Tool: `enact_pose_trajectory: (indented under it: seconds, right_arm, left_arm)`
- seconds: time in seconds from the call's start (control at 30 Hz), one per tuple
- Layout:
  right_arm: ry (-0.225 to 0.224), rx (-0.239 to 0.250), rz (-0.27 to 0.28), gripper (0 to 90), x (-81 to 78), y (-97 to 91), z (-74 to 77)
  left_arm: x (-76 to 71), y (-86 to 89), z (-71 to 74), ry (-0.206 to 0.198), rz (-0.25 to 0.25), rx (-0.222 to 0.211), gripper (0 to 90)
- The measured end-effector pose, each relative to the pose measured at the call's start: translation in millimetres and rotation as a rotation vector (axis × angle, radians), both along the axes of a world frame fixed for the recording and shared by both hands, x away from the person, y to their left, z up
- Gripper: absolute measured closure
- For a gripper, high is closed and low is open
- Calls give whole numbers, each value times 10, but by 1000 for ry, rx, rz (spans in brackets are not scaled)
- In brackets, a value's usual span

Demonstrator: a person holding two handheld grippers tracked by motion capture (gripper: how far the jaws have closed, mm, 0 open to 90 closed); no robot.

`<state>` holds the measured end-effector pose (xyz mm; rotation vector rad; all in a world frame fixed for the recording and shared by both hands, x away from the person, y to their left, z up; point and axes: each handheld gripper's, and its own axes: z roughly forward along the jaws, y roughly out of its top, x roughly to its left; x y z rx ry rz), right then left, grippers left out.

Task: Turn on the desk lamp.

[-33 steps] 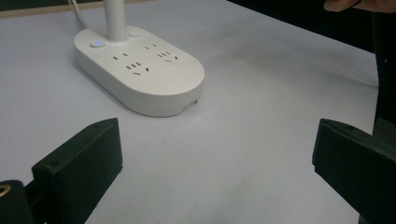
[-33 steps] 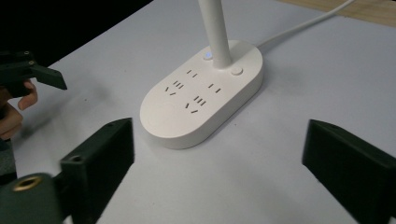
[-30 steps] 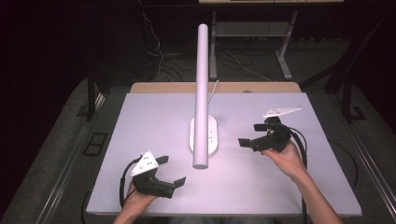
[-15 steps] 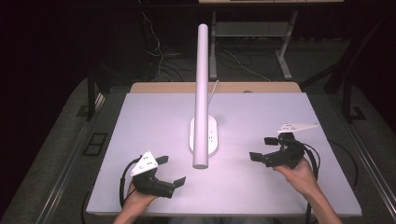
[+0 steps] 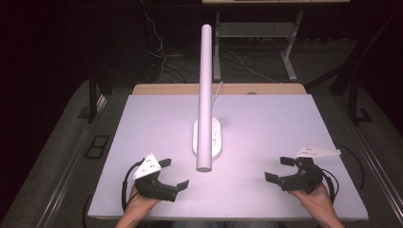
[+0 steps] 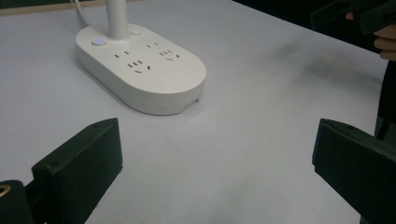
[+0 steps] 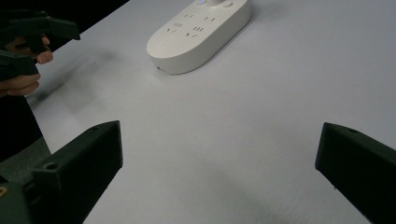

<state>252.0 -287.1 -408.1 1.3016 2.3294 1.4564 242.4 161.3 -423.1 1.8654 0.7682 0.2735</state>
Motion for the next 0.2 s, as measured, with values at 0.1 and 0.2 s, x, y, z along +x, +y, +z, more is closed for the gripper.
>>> enact_pose_trajectory:
  seconds: [0.1,0.2]
  right_arm:
    - [2,11,-18,3,-73,-25,-82]
    - [-4,5,-20,3,-100,-34,-110]
  left_arm:
    - [4,2,-2,1,1,2,7]
    - [10,3,-1,-1,2,3,7]
